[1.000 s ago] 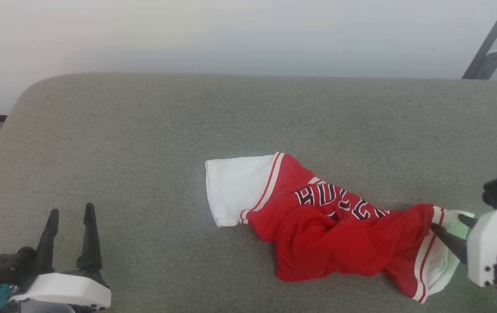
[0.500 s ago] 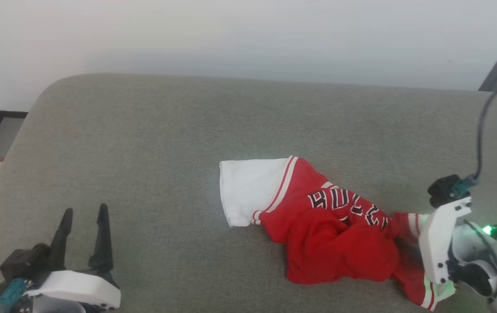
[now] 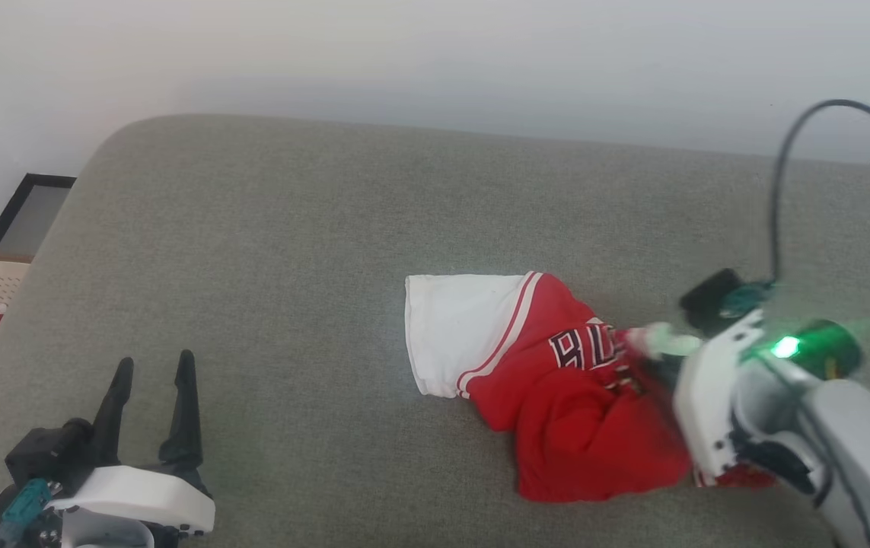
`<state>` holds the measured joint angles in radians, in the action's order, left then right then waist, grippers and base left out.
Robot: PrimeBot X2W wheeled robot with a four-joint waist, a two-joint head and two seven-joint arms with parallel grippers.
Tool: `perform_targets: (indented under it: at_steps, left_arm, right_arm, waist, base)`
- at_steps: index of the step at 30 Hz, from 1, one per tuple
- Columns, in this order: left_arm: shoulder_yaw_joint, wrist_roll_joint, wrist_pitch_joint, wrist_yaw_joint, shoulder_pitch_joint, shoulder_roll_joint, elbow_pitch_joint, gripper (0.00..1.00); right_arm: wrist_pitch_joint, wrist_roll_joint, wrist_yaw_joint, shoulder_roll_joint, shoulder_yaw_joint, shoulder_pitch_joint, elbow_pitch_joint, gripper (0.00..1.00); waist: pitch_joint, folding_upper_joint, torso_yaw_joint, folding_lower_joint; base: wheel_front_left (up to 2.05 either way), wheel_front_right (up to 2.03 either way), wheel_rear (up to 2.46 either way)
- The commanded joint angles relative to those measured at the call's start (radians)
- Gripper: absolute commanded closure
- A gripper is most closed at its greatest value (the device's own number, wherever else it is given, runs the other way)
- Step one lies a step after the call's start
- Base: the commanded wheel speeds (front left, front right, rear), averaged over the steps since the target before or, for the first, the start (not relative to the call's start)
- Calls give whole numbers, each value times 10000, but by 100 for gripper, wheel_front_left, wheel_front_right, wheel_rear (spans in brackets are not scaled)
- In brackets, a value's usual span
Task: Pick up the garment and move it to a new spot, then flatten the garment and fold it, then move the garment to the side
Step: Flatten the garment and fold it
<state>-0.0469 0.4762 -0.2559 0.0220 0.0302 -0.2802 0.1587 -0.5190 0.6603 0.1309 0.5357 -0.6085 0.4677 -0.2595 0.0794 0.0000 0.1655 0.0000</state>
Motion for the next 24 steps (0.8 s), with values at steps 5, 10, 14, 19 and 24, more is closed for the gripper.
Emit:
perform_targets:
  at_steps: [5, 10, 14, 19, 24]
  left_arm:
    - [91, 8, -62, 58, 57, -16, -96, 0]
    - [115, 11, -72, 71, 101, -2, -127, 0]
    - [124, 9, -84, 70, 173, 33, -123, 0]
    - [140, -10, -85, 54, 169, 66, -63, 0]
    - [220, -42, -84, 57, 109, 52, -67, 0]
  right_arm:
    - [-116, 306, -6, 193, -1334, 269, 1556, 100]
    - [-498, 622, -6, 330, -2175, 269, 2301, 100]
    - [-880, 826, -6, 503, -2871, 173, 2472, 100]
    - [-733, 990, -6, 589, -3222, 255, 2293, 64]
    - [-458, 1311, -6, 550, -3045, 368, 2448, 0]
  waist:
    - [74, 0, 24, 0]
    - [161, 0, 31, 0]
    - [232, 0, 25, 0]
    - [274, 0, -12, 0]
    - [254, 0, -102, 0]
  base:
    - [0, 0, 0]
    - [0, 0, 0]
    - [0, 0, 0]
    - [0, 0, 0]
    - [0, 0, 0]
